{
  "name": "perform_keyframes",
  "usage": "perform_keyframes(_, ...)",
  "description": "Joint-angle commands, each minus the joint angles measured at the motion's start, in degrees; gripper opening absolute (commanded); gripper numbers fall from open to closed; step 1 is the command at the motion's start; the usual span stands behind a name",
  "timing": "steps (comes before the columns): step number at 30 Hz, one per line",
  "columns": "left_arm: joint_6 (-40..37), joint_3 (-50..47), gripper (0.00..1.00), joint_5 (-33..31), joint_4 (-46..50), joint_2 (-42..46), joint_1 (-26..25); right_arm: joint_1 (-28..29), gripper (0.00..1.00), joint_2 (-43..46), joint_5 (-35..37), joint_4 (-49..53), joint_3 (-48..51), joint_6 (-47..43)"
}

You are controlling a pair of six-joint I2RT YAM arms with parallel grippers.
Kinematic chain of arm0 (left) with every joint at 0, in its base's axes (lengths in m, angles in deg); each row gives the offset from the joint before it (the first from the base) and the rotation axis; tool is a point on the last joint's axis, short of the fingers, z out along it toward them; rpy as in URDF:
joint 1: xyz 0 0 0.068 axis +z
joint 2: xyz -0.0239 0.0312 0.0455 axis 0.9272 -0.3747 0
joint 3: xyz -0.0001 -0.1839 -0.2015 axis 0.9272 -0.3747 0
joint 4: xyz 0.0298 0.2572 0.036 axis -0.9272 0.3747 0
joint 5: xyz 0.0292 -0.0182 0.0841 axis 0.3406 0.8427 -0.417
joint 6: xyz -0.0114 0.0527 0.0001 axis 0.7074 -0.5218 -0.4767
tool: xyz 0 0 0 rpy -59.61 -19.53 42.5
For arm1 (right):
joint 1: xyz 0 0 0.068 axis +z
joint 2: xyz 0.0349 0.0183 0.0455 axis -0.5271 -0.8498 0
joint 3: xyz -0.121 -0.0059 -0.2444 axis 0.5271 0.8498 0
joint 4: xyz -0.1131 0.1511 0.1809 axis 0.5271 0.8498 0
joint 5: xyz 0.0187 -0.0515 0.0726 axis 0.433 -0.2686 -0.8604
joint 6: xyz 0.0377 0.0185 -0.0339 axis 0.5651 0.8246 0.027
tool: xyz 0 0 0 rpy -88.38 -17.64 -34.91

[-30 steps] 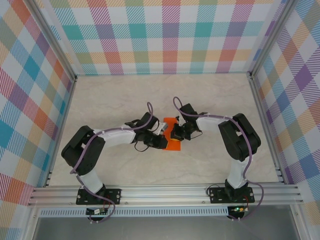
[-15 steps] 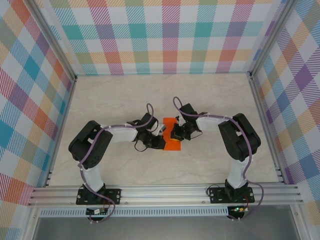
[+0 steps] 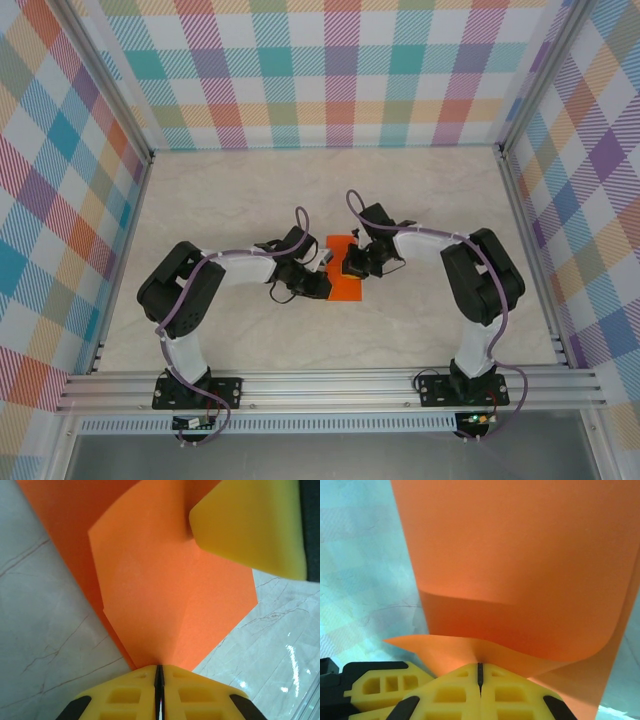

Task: Fold a paper plane with a square sheet of paper (fold left side to right side)
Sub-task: Fold the triangle a second time at the center of the table.

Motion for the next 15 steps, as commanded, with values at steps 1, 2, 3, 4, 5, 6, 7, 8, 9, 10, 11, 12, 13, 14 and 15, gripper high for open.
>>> perform_keyframes(1,-1.52,-0.72,0.11,-6.34,4.95,-0.72,-0.17,2.71,0.00,0.89,-2.04,0.56,-0.69,0.34)
perform_keyframes(2,-1.44,-0.77,0.11,-6.38,4.97,-0.67,-0.21,3.12,0.00,0.70,-2.30,0.11,-0.56,0.94)
perform_keyframes(3,-1.44,-0.68,0.11,-6.47,4.91,-0.61,-0.25,3.42,0.00,0.42,-2.41,-0.25,-0.47,1.45)
perform_keyframes(4,-1.46,-0.61,0.10,-6.54,4.89,-0.70,-0.32,3.60,0.00,0.15,-2.41,-0.52,-0.47,1.73)
perform_keyframes(5,-1.39,-0.59,0.11,-6.72,4.90,-0.72,-0.37,3.71,0.00,-0.08,-2.29,-0.59,-0.43,1.84)
perform_keyframes(6,-1.34,-0.48,0.11,-6.76,4.97,-0.72,-0.47,3.81,0.00,-0.18,-2.28,-0.63,-0.42,1.87)
perform_keyframes(7,-1.35,-0.39,0.10,-6.93,4.96,-0.79,-0.56,3.80,0.00,-0.42,-2.41,-0.60,-0.38,1.94)
perform_keyframes(8,-1.34,-0.32,0.10,-7.07,6.78,-0.80,-0.60,3.87,0.00,-0.51,-2.58,-0.65,-0.38,1.89)
perform_keyframes(9,-1.36,-0.27,0.10,-7.06,6.83,-0.88,-0.73,3.96,0.00,-0.63,-2.67,-0.68,-0.29,2.01)
perform_keyframes(10,-1.34,-0.24,0.10,-7.18,6.87,-0.89,-0.74,4.12,0.00,-0.64,-2.68,-0.67,-0.13,2.11)
perform_keyframes(11,-1.35,-0.25,0.10,-7.40,6.90,-0.89,-0.82,4.18,0.00,-0.81,-2.68,-0.63,0.04,2.15)
perform_keyframes(12,-1.26,-0.12,0.10,-7.46,6.90,-0.85,-0.74,4.24,0.00,-0.90,-2.60,-0.52,0.23,2.13)
perform_keyframes(13,-1.26,-0.11,0.10,-7.61,6.90,-0.97,-0.91,4.24,0.00,-1.10,-2.21,-0.26,0.39,1.95)
perform_keyframes(14,-1.18,-0.07,0.10,-7.80,6.90,-0.97,-0.91,4.25,0.00,-1.15,-1.84,0.05,0.41,1.73)
perform_keyframes(15,-1.17,-0.02,0.10,-7.89,6.90,-1.07,-0.91,4.22,0.00,-1.53,-1.42,0.42,0.41,1.46)
